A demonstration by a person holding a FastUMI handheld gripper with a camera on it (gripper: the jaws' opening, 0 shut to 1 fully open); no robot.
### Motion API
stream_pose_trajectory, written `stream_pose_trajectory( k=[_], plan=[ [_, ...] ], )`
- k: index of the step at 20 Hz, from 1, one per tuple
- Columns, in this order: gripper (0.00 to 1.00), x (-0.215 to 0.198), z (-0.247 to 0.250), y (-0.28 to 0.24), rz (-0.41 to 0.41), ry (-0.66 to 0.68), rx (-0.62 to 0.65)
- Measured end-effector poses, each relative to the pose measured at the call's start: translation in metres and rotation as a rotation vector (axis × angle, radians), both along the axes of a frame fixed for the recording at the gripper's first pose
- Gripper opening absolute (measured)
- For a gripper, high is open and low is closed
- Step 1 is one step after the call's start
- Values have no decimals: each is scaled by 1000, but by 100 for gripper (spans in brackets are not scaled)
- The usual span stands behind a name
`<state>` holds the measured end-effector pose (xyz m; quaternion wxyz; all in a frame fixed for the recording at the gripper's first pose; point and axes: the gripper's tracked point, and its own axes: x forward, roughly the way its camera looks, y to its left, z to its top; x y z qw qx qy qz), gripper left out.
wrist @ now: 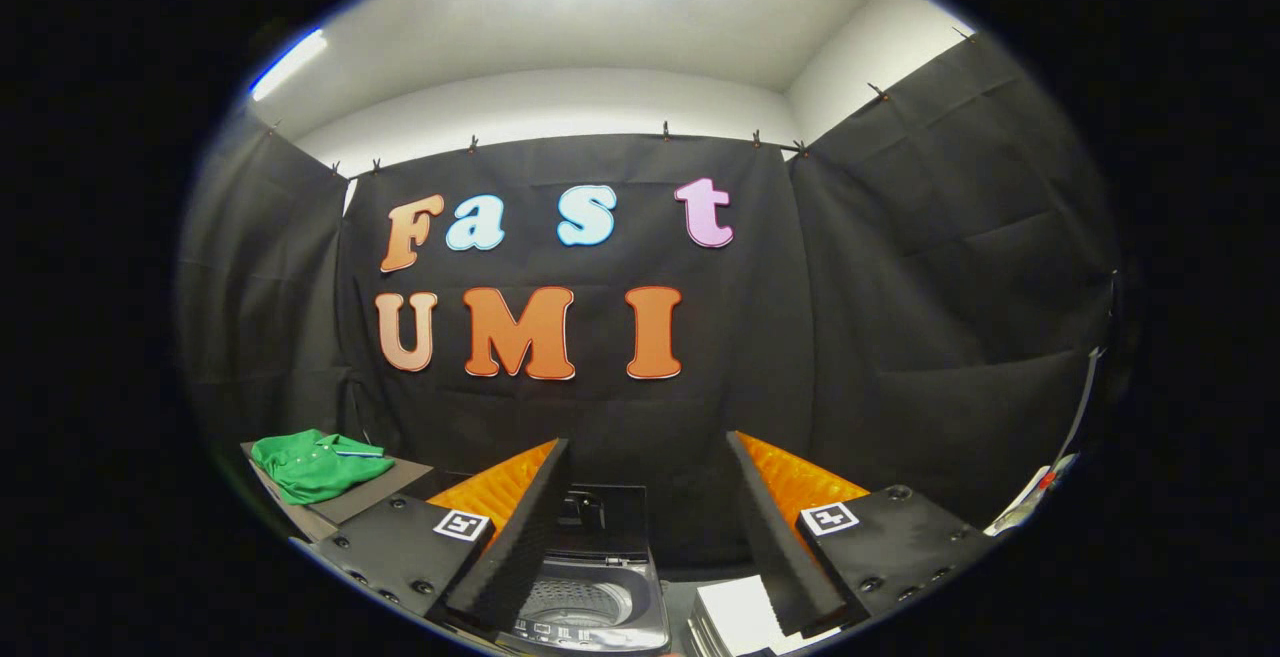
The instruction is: Put the clothes into the washing machine and then close the washing machine lid.
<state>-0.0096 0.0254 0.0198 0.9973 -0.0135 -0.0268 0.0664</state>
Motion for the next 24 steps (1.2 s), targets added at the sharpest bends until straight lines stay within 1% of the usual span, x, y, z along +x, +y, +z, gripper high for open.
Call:
stream_pose_trajectory(
  k=[4, 6, 9, 12, 14, 17, 20, 24],
  plan=[
    [97, 0, -5, 8, 47, 19, -4],
    [97, 2, -4, 13, 51, 17, -5],
    [97, 4, -6, 32, 4, 22, 13],
    [97, 4, -4, 74, -53, 11, 33],
    [97, 2, -3, 116, -62, 7, 51],
    [97, -1, -2, 197, 1, 5, 54],
    [97, -1, -12, 281, 81, 18, 53],
    [97, 3, -31, 401, 252, 70, 108]
  ],
)
